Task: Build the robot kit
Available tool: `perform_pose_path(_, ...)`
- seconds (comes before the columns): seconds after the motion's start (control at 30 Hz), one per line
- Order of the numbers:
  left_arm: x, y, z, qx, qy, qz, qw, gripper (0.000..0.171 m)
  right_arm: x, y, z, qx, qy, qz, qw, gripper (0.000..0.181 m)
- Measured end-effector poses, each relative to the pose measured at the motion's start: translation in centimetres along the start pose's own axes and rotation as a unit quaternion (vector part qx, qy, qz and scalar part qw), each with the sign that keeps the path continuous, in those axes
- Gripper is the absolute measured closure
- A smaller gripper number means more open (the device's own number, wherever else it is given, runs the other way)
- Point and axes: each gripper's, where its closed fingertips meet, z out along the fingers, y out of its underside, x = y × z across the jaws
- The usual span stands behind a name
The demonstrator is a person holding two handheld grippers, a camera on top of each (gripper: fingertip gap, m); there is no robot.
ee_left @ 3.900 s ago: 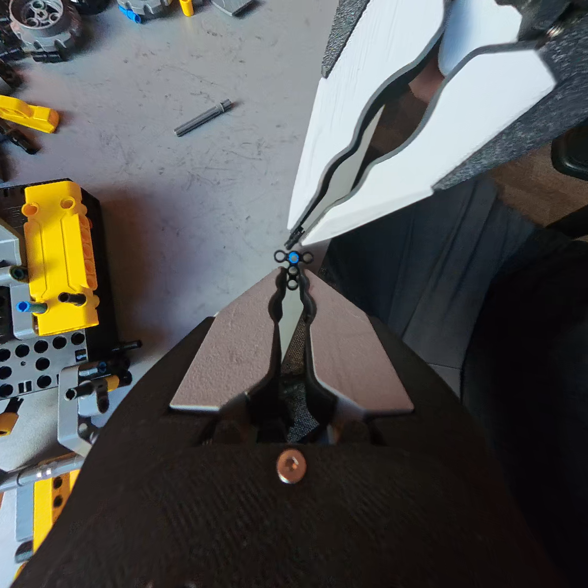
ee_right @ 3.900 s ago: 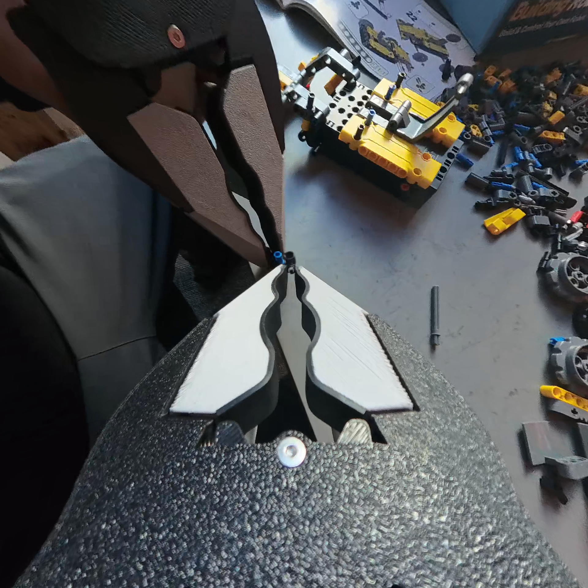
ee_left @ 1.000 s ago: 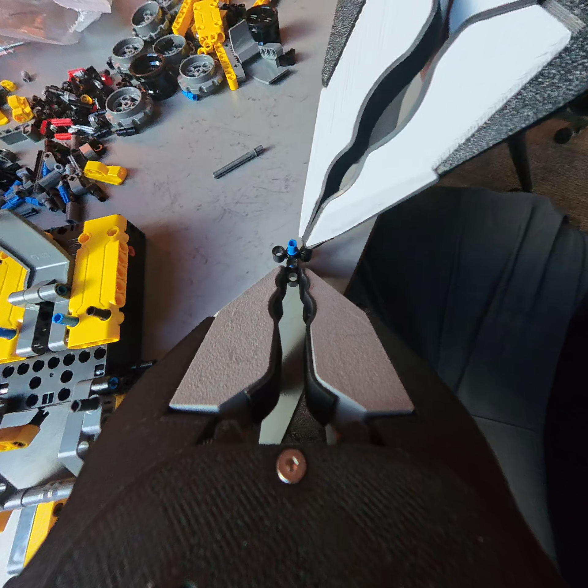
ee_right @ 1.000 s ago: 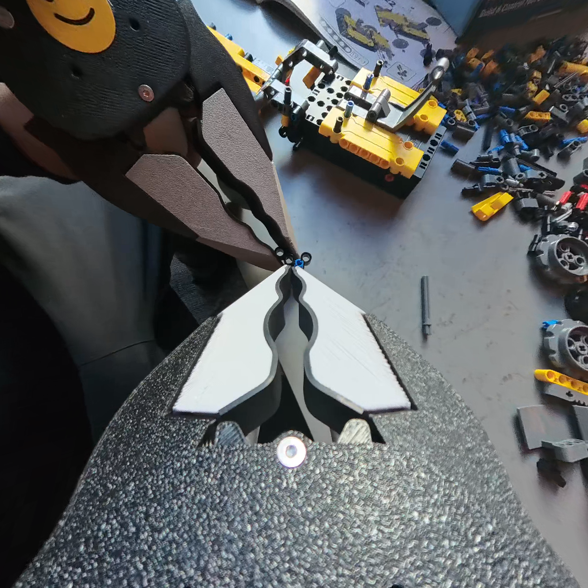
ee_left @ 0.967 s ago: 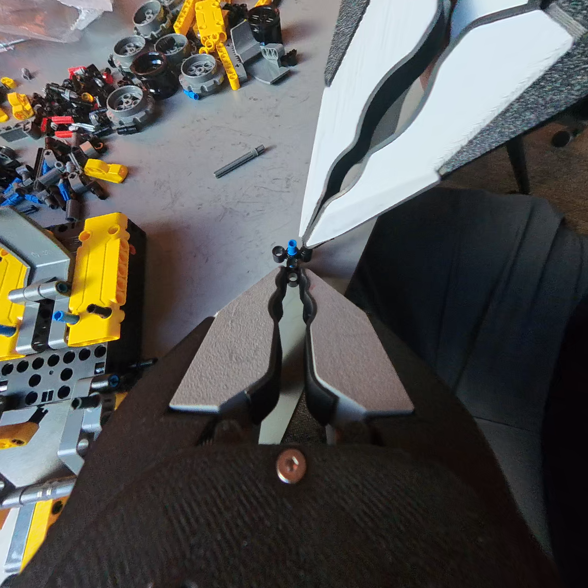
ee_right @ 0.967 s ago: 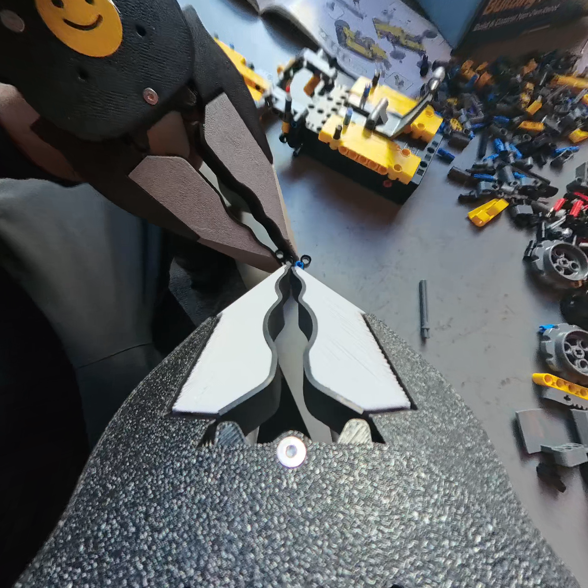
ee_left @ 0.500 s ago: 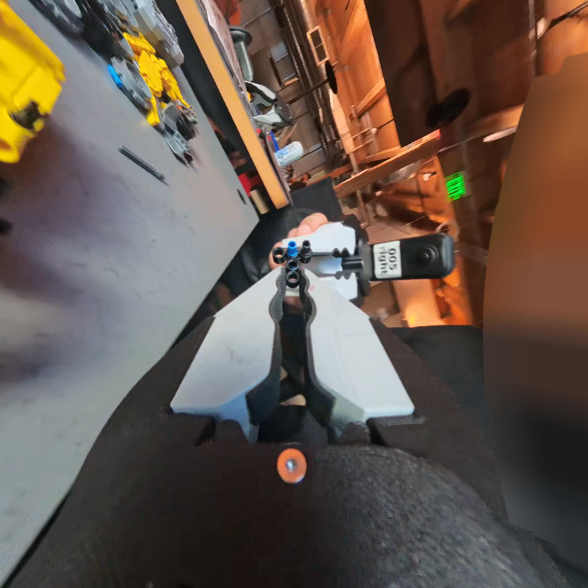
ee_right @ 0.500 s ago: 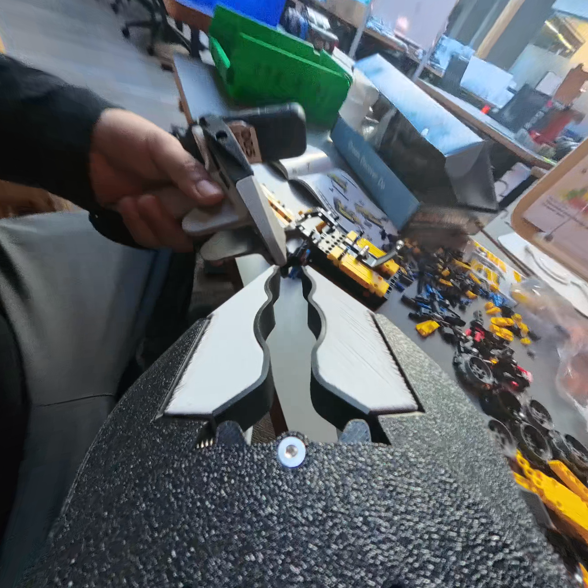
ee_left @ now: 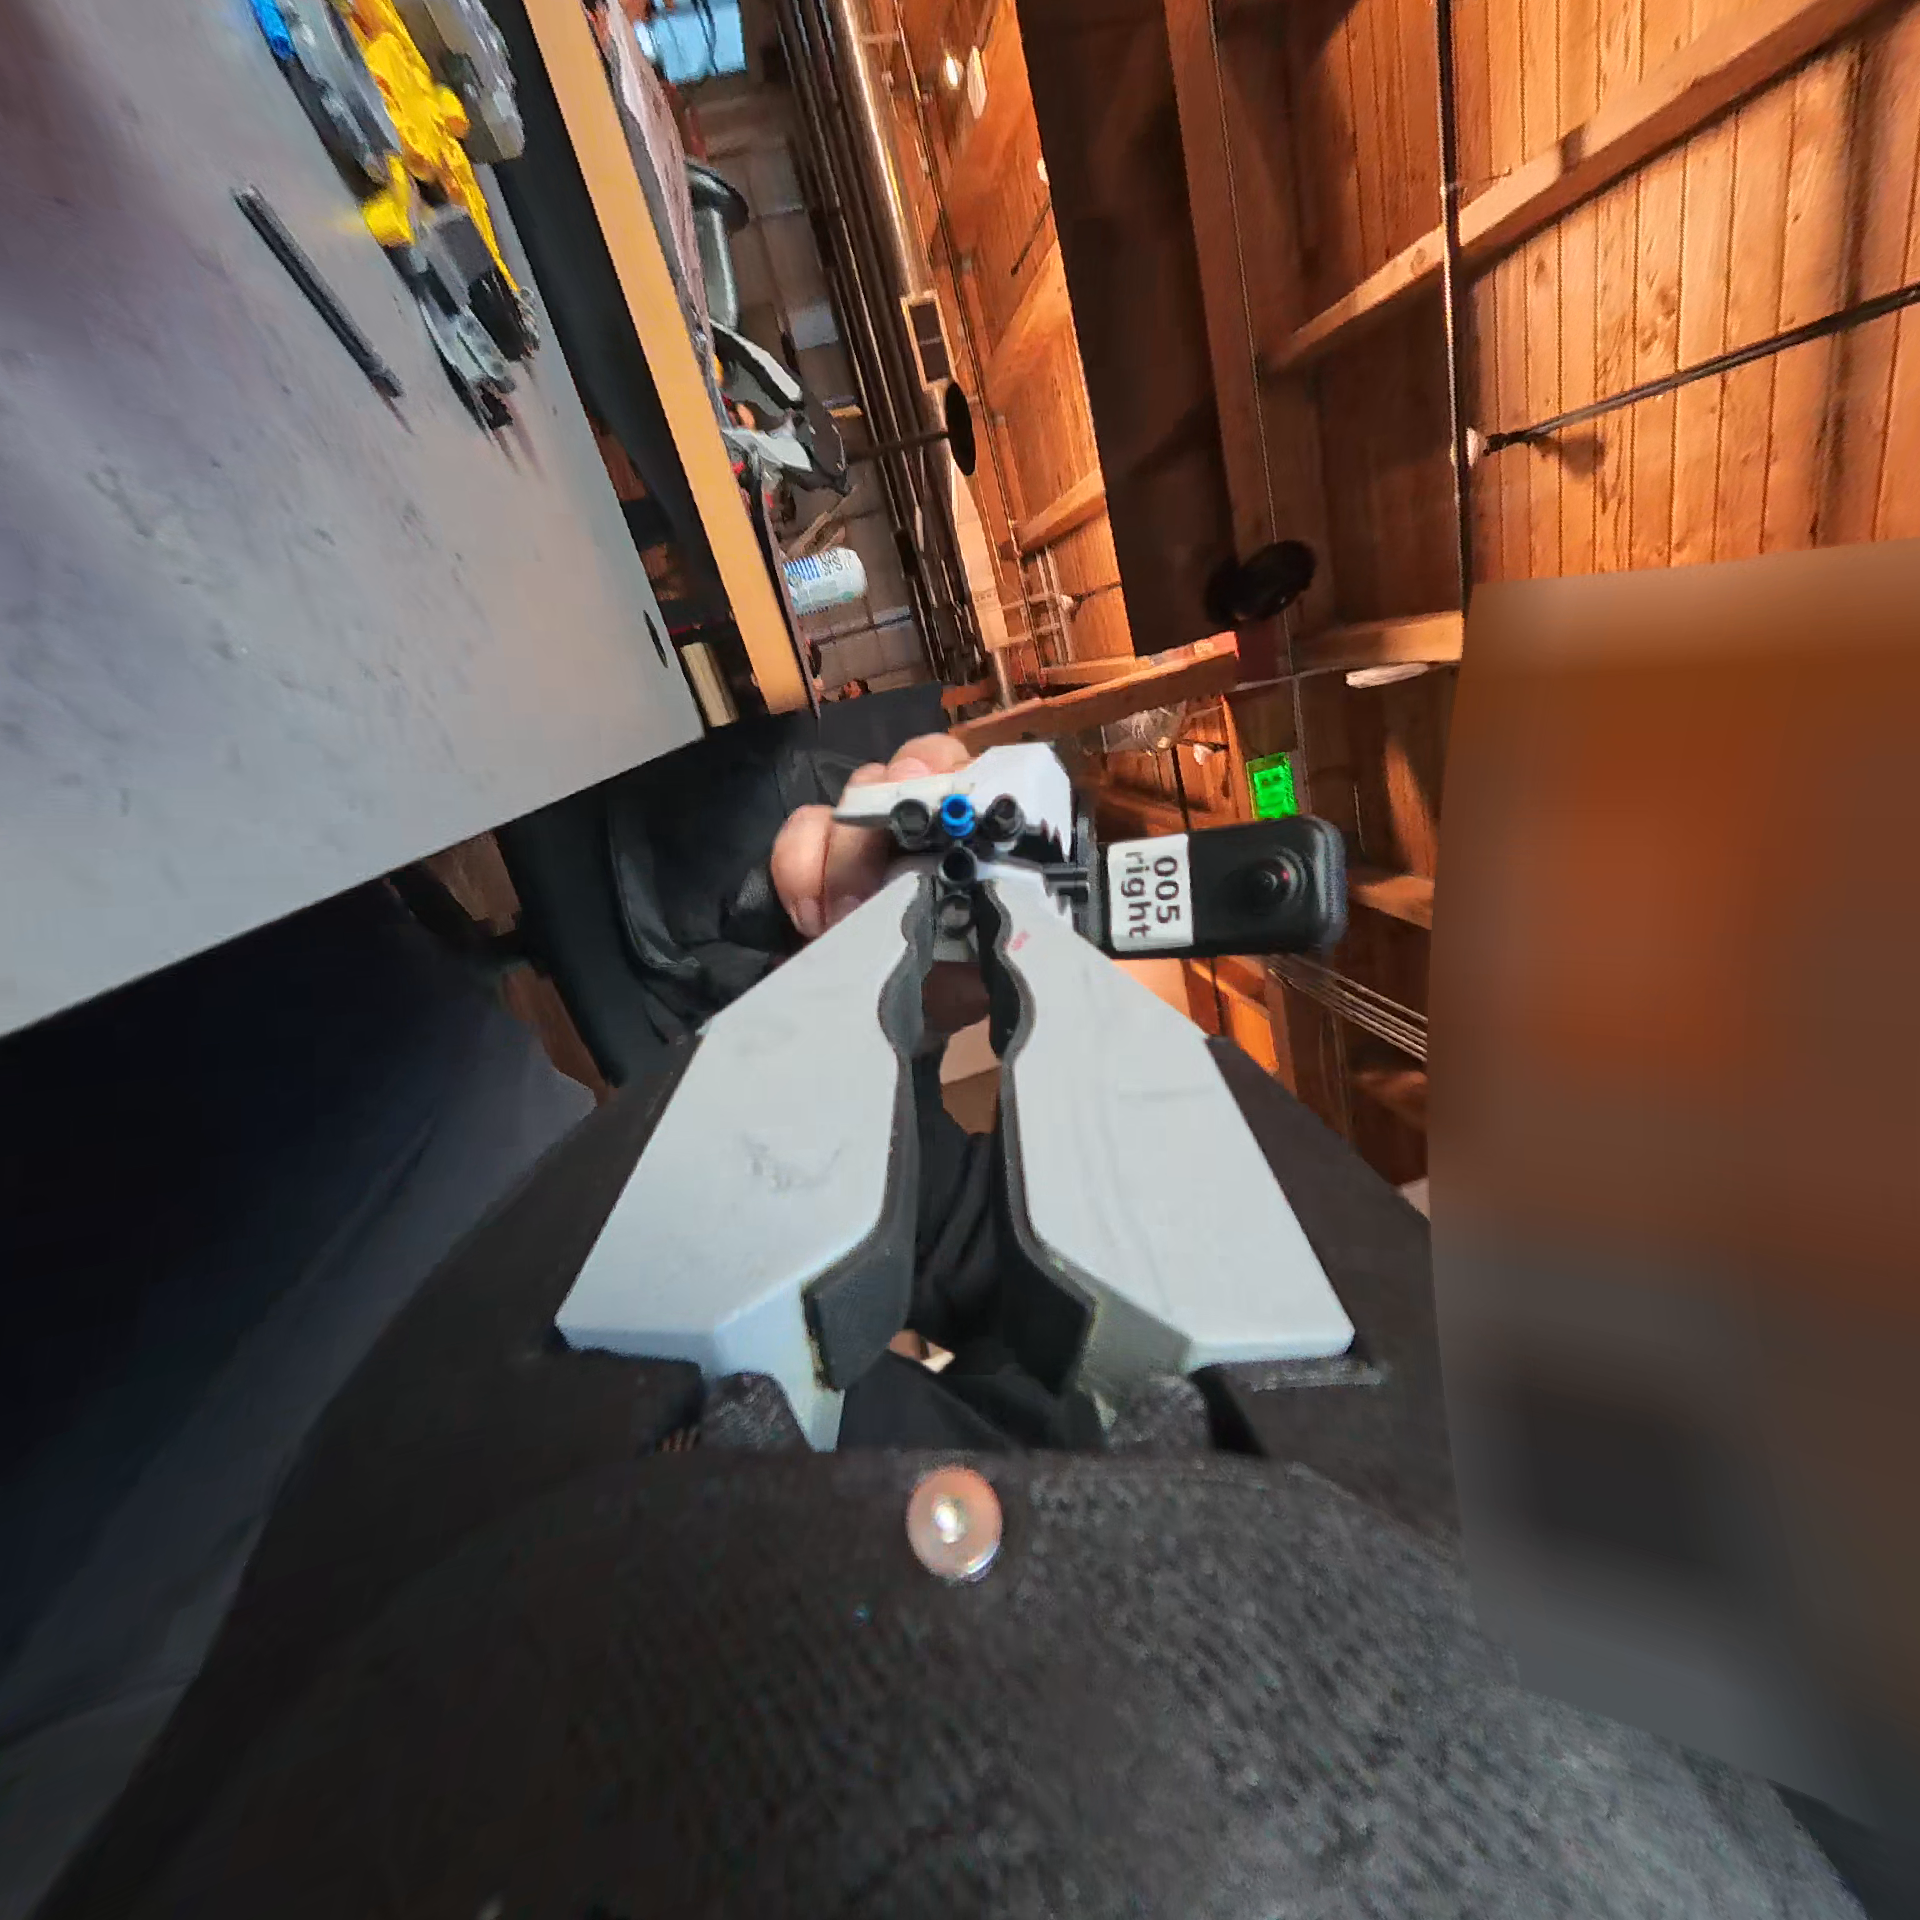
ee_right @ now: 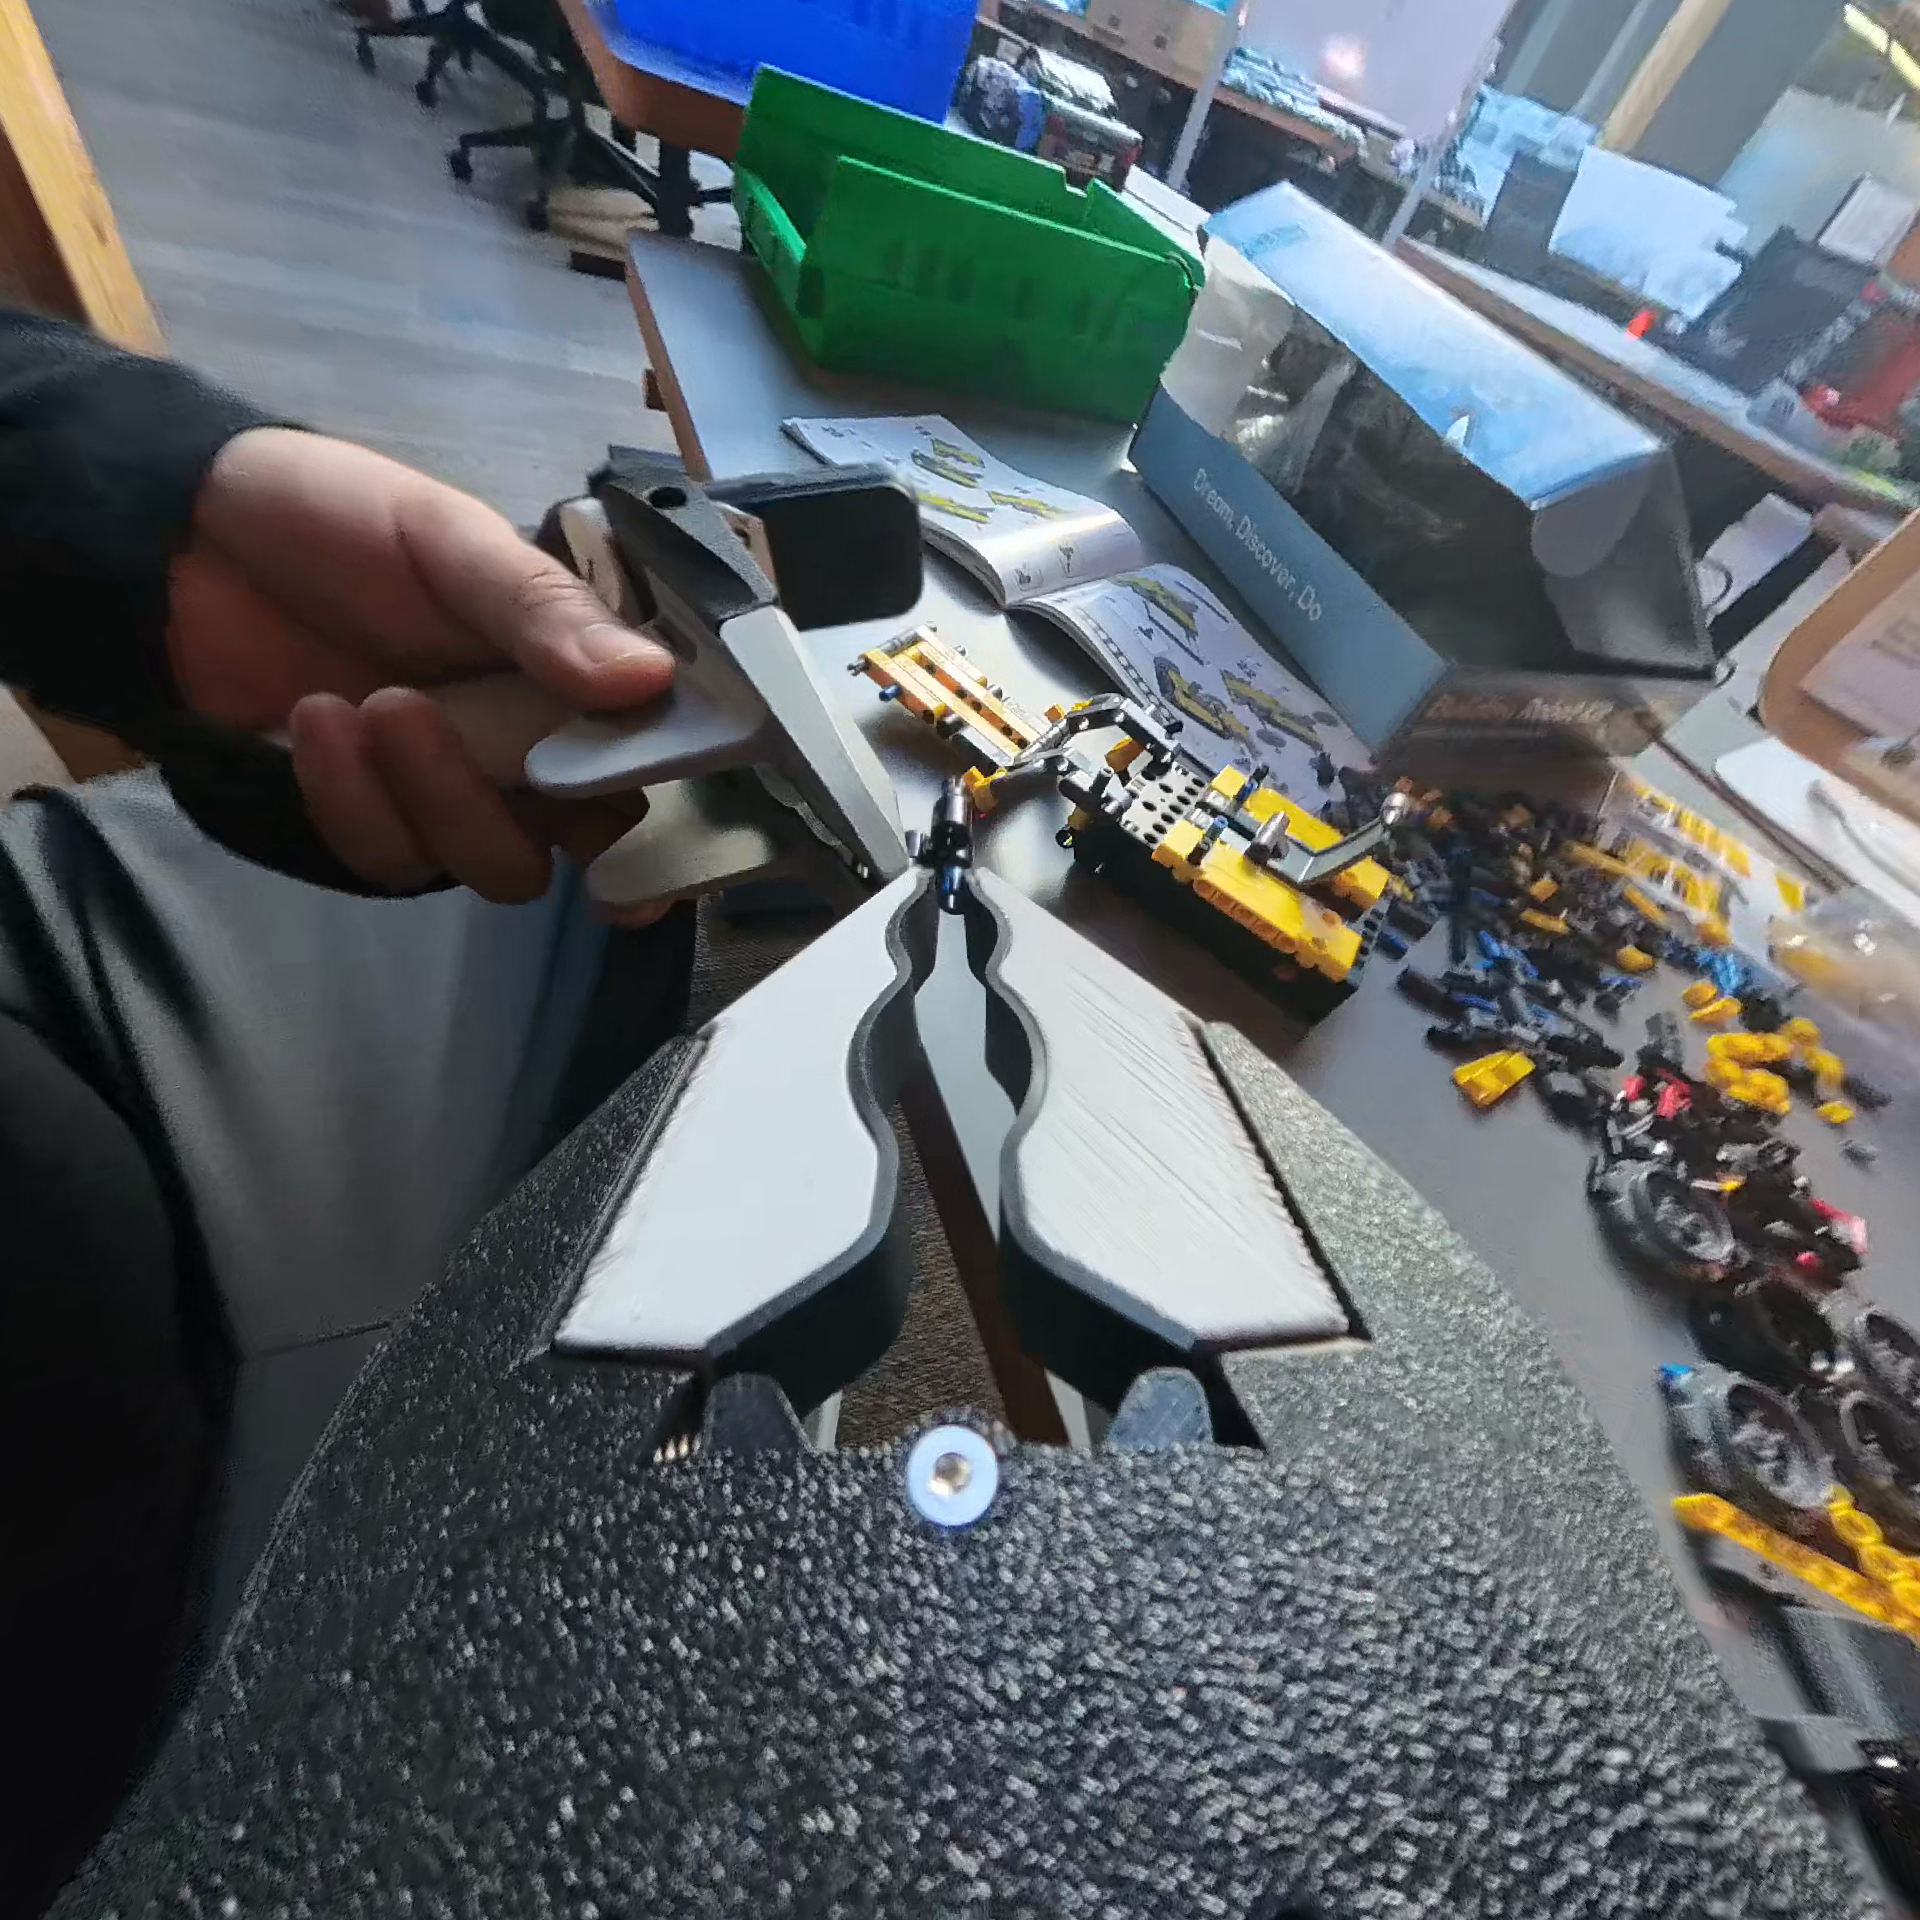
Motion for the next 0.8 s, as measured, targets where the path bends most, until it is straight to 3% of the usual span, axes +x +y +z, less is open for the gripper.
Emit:
perform_pose_path(0.37,-1.0,-0.2,-2.4,0.013,-0.045,0.046,0.998,0.167,-1.3,0.4,2.3,0.011,-0.010,0.019,1.000,0.177)
perform_pose_path(0.8,-0.6,-5.2,-8.4,0.075,-0.080,0.117,0.987,0.167,-0.7,-2.1,9.7,0.053,-0.041,-0.004,0.998,0.177)
